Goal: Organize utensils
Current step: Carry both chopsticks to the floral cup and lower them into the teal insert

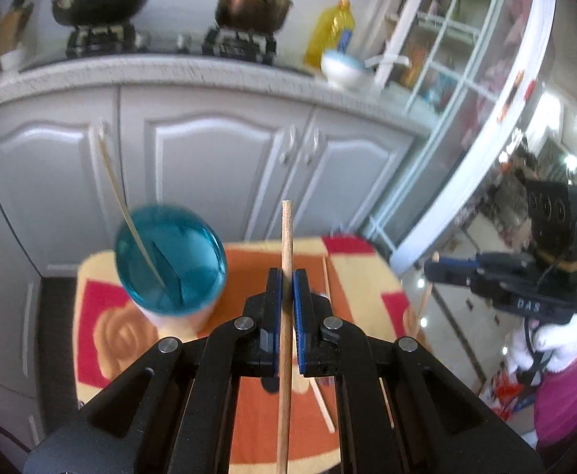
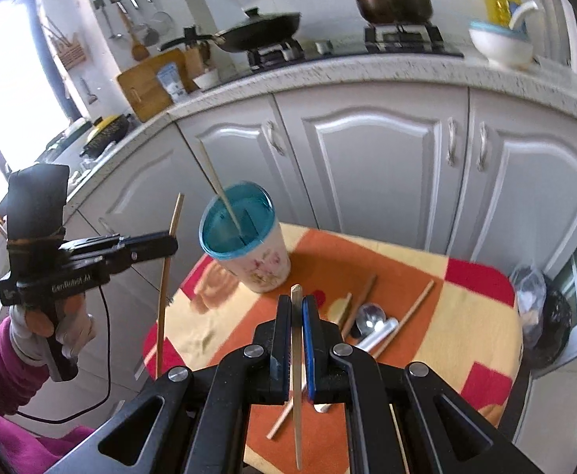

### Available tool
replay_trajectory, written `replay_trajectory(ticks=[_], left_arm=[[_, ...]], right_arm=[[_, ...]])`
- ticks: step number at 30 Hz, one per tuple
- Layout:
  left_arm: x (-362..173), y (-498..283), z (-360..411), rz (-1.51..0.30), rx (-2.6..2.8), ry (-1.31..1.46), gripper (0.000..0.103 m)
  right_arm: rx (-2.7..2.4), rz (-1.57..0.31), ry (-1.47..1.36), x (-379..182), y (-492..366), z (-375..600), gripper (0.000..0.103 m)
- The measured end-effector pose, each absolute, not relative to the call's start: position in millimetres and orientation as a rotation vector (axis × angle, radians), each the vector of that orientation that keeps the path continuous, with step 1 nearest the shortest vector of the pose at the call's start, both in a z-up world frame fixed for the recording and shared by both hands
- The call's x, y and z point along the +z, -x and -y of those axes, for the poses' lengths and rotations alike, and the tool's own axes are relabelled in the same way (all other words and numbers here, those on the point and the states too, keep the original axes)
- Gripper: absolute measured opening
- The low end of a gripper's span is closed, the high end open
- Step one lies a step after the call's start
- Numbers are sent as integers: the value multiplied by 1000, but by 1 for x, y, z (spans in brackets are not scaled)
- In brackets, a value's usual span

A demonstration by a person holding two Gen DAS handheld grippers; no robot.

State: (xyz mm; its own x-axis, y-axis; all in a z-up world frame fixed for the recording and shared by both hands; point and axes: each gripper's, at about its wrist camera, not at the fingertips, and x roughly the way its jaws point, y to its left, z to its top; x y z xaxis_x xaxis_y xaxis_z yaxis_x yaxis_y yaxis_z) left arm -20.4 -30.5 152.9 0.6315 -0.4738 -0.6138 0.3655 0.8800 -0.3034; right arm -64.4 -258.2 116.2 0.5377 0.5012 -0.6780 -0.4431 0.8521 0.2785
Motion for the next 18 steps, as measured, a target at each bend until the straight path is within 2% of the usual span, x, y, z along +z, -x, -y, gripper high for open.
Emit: replay_trajectory(ticks=[8,18], left_arm=[[195,-10,-10,-580,-344,210,4],[211,-74,-29,-477,-190,184,4]], right_arm=[[625,-727,-94,166,50,234,5],[680,-642,-70,222,-7,182,5]])
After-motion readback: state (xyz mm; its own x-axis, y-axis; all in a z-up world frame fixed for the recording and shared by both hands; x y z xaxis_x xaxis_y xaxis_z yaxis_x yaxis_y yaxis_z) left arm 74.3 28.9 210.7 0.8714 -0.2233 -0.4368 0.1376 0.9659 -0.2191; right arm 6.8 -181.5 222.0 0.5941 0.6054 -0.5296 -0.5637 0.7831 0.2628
